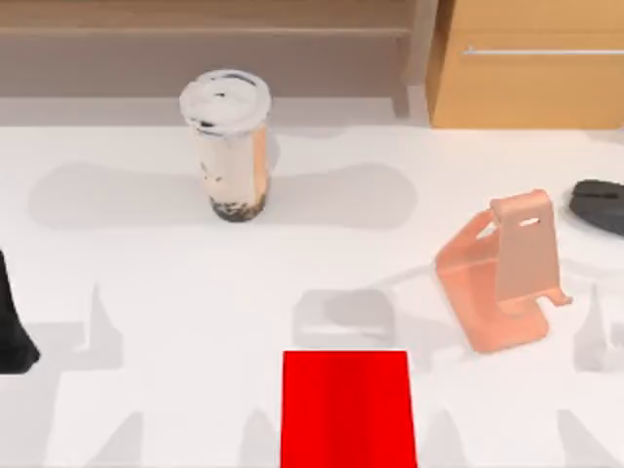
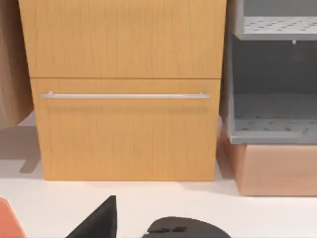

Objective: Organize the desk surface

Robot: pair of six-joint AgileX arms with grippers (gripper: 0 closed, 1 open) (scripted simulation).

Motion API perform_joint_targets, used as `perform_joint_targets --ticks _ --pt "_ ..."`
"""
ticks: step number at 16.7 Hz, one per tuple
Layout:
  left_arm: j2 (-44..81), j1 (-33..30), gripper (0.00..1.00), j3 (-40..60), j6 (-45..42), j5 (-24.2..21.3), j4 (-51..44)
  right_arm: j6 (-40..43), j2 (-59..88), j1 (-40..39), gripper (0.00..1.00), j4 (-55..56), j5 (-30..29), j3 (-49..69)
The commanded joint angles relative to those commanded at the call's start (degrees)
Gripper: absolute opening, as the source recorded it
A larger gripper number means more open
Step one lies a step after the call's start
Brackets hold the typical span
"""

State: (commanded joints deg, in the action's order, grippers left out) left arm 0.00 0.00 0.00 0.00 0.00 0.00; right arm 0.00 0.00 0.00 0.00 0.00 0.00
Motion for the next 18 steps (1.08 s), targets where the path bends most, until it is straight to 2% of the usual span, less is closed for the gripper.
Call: perform_joint_targets --ticks 4,8,11,18 --pt "0.0 0.0 1.00 0.0 0.0 0.0 0.0 1.1 1.7 0.0 1.00 -1.2 0.0 1.5" --pt "0.0 0.0 1.00 0.0 0.0 0.0 0.0 7.4 12.2 -0.1 1.00 -8.1 0.2 11.1" --pt "0.0 0.0 1.00 0.0 0.0 0.0 0.0 14.8 26.1 -0.1 1.00 -16.2 0.2 23.9" --pt "0.0 0.0 1.00 0.0 0.0 0.0 0.0 35.8 69.0 0.3 1.00 -39.2 0.2 60.5"
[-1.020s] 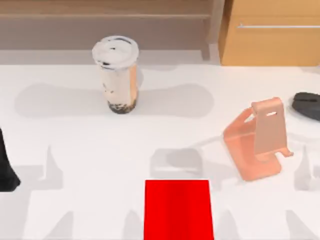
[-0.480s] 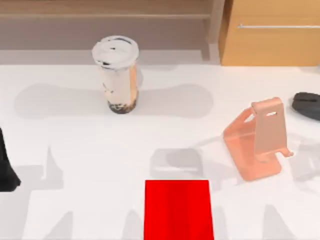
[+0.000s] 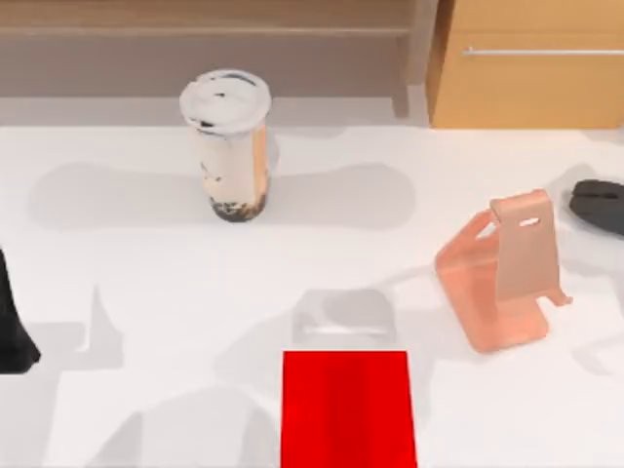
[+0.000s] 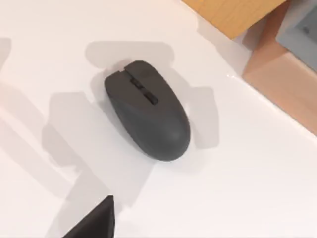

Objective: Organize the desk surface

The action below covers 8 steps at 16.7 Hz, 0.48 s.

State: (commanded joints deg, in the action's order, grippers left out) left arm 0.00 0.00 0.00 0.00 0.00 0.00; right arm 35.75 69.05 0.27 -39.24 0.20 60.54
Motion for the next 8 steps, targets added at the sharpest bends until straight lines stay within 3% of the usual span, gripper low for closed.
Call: perform_joint_targets --ticks 8 --pt "0.0 0.0 1.00 0.0 0.0 0.0 0.0 21.5 41.6 0.5 1.00 -23.8 -0.1 36.9"
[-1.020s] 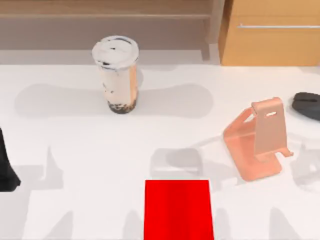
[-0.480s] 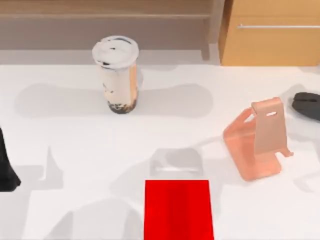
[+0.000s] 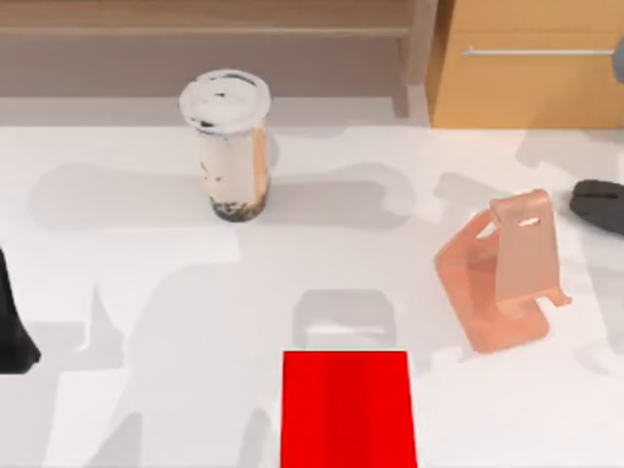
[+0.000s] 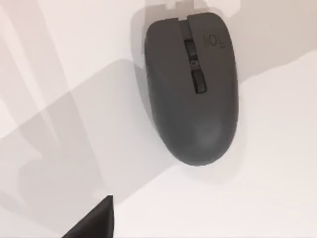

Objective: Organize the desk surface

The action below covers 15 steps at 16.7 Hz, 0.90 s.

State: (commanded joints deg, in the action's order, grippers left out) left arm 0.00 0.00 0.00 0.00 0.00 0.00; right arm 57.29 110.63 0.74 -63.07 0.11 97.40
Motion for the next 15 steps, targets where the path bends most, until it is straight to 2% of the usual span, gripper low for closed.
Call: perform_joint_targets --ticks 4,7,15 --pt "0.0 0.0 1.00 0.0 0.0 0.0 0.0 7.1 14.0 0.1 1.00 -7.8 0.0 12.1" --pt "0.0 0.0 1.00 0.0 0.0 0.0 0.0 10.0 19.3 0.2 1.00 -11.0 0.0 17.1" --pt "0.0 0.0 1.00 0.0 0.0 0.0 0.0 10.2 20.3 0.0 1.00 -10.6 0.0 17.0"
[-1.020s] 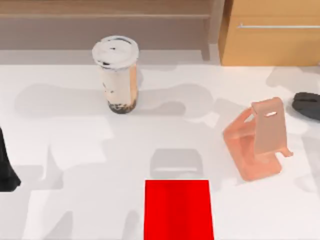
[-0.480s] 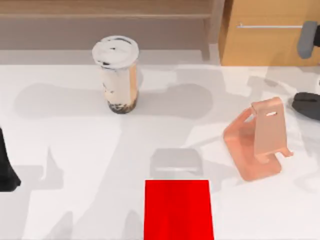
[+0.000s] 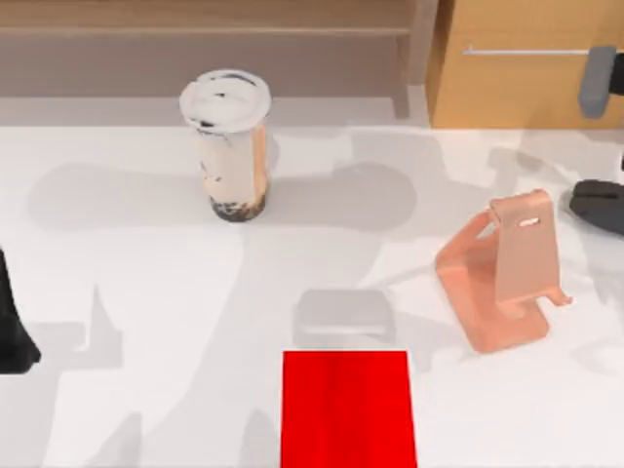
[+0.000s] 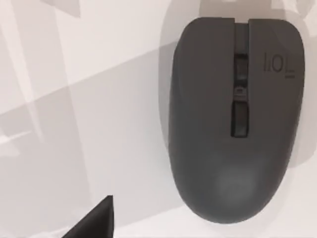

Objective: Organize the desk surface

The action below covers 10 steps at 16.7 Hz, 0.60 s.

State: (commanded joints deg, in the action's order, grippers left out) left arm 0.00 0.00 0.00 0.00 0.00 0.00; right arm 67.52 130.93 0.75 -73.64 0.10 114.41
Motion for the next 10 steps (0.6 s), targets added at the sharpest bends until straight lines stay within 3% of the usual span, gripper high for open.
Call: perform_joint_targets --ticks 10 --pt "0.0 0.0 1.00 0.0 0.0 0.0 0.0 0.0 4.0 0.0 1.00 16.7 0.0 -12.6"
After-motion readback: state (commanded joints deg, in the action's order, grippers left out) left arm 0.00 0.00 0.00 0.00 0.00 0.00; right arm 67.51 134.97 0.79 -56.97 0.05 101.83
